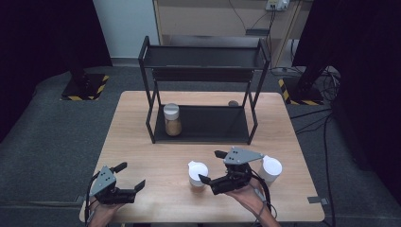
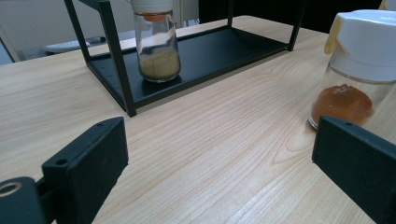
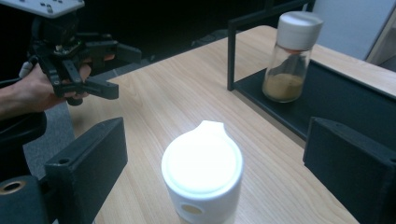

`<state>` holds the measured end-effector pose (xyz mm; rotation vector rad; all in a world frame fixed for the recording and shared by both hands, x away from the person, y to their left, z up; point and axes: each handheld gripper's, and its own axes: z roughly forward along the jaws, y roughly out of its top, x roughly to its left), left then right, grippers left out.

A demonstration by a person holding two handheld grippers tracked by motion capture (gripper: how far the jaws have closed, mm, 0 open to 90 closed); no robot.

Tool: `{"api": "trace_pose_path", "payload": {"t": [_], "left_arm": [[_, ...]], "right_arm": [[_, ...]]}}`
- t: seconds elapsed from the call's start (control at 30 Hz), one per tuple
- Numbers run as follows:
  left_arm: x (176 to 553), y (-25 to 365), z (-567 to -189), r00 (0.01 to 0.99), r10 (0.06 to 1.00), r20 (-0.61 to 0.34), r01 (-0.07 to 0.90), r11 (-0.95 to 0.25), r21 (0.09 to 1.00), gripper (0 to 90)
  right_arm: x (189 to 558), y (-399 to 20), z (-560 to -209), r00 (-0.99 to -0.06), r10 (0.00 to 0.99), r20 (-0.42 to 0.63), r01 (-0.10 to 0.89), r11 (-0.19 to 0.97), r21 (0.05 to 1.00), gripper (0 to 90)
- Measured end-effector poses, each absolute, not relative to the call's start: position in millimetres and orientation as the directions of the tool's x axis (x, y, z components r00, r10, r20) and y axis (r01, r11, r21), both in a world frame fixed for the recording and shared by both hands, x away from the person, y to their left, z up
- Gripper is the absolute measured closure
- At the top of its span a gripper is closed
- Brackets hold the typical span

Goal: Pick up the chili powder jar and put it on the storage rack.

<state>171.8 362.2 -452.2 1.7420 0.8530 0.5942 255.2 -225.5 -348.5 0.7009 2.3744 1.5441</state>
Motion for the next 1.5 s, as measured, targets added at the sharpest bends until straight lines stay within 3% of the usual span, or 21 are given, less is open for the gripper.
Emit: {"api": "trace_pose_path", "payload": {"t": [0.87, 1.1, 1.17, 1.5], "left_arm": [[172.5, 362.2, -452.1, 0.626, 0.779, -0.015, 0.259, -0.190, 0.947, 2.9], [172.5, 362.0, -452.0, 0.627, 0.779, -0.015, 0.260, -0.191, 0.947, 2.9], [172.5, 362.0, -452.0, 0.627, 0.779, -0.015, 0.259, -0.191, 0.947, 2.9], [172.7, 361.7, -451.8, 0.629, 0.777, -0.015, 0.261, -0.193, 0.946, 2.9]], "right_arm": [[269.1, -181.1, -384.0, -0.861, 0.503, 0.074, 0.319, 0.421, 0.849, 11.3], [266.1, -178.2, -393.3, -0.855, 0.514, 0.060, 0.316, 0.427, 0.848, 20.9], [261.3, -179.0, -395.7, -0.850, 0.524, 0.040, 0.298, 0.418, 0.858, 28.4], [256.8, -178.3, -395.2, -0.849, 0.528, 0.001, 0.269, 0.431, 0.861, 30.9]]}}
